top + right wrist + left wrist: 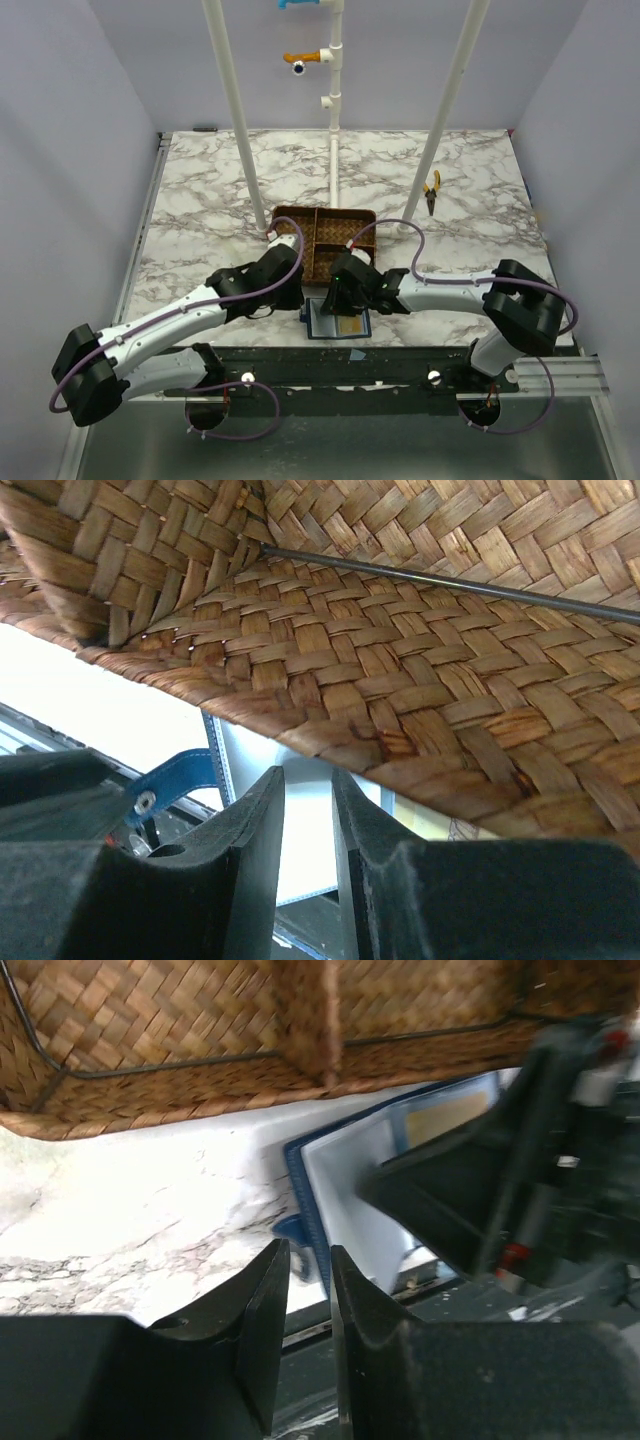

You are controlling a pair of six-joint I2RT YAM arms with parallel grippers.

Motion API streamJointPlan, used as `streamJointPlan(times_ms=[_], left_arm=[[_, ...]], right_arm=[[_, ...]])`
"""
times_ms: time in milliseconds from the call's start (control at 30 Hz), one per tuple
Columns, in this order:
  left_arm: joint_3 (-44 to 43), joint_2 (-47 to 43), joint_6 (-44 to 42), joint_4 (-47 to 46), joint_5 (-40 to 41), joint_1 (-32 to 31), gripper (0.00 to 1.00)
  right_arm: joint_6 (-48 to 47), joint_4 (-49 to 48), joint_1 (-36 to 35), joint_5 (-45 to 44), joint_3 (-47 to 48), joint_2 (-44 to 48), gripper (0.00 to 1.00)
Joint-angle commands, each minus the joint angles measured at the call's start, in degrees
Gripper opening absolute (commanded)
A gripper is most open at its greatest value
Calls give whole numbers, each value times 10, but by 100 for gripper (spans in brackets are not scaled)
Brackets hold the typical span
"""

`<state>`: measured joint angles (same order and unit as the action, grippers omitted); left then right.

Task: Take the credit cards out of the card holder
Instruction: Remove the credit card from the card holder.

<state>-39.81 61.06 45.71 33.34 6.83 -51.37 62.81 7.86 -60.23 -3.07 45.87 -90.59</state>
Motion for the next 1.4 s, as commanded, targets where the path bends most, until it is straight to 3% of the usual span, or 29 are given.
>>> streamJointPlan(times_ms=[0,233,467,767,967,1367], left_arm=[[-40,-40,-11,19,-27,3,25],[-59,-5,0,-31,-72,3,16],[-15,17,31,-99,-121,3,5],[0,81,47,-173,-159,3,0],[-15,89,37,-174,-168,2,0],[-64,75,25,-132,-159,-7,5]], right_arm=[[-11,0,-4,12,18,-24,29],[-7,1,-6,18,17,-34,26],[5,12,-9,-17,-7,45,26],[29,51,-9,-57,-36,108,27],[37,83,-9,-86,-66,156,27],[16,-10,-27,-21,-59,126,27]])
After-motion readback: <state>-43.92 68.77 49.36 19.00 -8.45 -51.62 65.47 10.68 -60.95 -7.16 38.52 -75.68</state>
